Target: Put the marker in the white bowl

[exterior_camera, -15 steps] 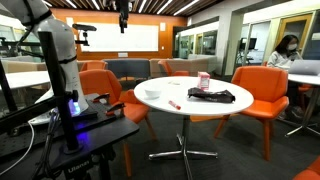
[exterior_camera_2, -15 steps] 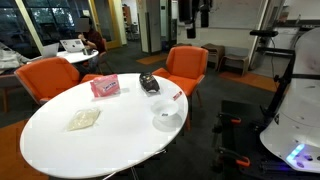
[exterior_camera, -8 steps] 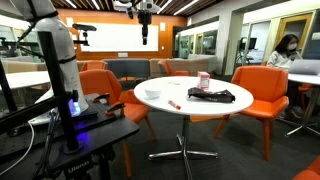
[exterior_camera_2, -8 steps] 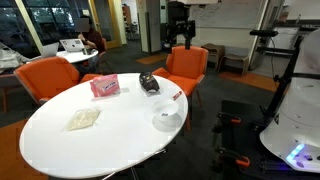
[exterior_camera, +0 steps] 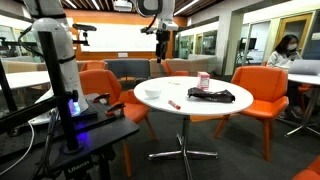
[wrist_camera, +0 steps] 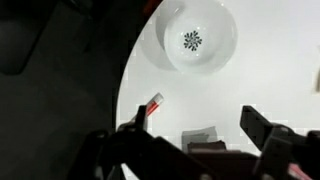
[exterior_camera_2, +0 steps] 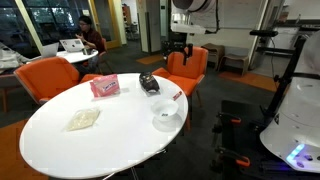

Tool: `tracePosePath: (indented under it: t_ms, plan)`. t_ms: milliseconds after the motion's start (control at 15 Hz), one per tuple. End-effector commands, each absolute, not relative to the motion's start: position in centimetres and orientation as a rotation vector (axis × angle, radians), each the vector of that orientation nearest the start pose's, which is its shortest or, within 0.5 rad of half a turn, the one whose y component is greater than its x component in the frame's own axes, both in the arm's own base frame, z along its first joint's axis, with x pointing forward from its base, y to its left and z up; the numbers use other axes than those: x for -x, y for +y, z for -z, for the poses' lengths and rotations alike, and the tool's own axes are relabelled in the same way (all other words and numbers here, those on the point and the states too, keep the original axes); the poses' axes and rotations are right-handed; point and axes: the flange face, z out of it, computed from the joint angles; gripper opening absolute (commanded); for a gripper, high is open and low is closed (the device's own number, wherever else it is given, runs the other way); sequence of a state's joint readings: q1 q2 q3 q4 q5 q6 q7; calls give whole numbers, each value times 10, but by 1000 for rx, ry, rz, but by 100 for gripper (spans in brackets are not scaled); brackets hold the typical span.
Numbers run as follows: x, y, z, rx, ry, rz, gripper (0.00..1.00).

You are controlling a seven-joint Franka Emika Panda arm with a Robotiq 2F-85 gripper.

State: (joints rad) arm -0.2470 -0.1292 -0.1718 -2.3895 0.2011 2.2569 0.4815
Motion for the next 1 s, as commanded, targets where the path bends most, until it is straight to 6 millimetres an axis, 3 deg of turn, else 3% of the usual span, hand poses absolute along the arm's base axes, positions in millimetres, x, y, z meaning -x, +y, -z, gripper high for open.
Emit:
tracePosePath:
  t_ms: [0,333,733,933]
  plan:
    - [-444,-220,-343,2394,1684,4,100]
    - [-446,-264,-293,2140,1976,51,100]
    - [-454,-291,-228,1856,2345,24,100]
    - [-454,-301,-205,1754,2444,-42,100]
